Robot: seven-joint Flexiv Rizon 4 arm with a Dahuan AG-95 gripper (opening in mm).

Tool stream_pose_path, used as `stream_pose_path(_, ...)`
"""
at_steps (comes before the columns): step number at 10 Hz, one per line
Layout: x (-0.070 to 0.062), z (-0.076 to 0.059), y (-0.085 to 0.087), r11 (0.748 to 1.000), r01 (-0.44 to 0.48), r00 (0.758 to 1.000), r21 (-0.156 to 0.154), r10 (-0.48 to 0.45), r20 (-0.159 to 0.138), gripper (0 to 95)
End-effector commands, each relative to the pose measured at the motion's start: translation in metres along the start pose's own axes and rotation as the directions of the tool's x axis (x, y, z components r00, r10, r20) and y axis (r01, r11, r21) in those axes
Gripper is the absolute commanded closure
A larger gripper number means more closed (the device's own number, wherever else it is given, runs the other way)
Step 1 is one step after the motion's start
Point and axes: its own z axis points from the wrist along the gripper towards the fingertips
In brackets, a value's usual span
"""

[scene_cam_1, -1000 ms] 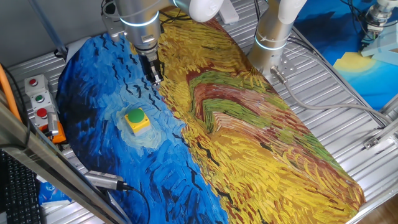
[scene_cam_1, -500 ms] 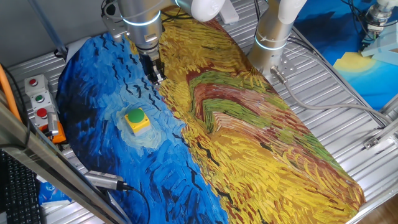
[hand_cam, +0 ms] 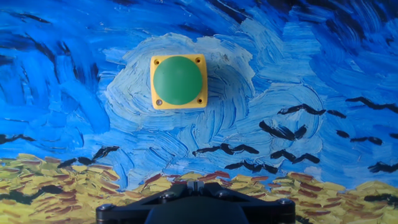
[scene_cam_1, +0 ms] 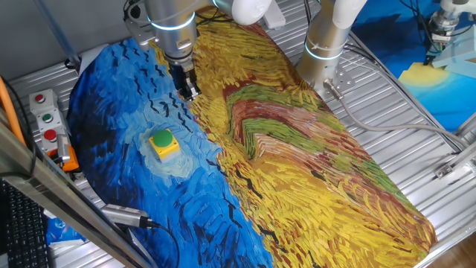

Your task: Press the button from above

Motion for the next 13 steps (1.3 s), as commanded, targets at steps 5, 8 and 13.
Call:
stream_pose_path(5, 0.0023, 0.0001, 0.0001, 0.998, 0.065, 0.998, 0.001, -0.065, 0.010, 95.0)
stream_pose_path(8, 0.0022, 0.0003, 0.0002, 0.999, 0.045, 0.999, -0.001, -0.045, -0.002, 95.0)
stream_pose_path(13, 0.0022, 0.0003, 0.0002, 0.999, 0.052, 0.999, -0.003, -0.052, -0.005, 95.0)
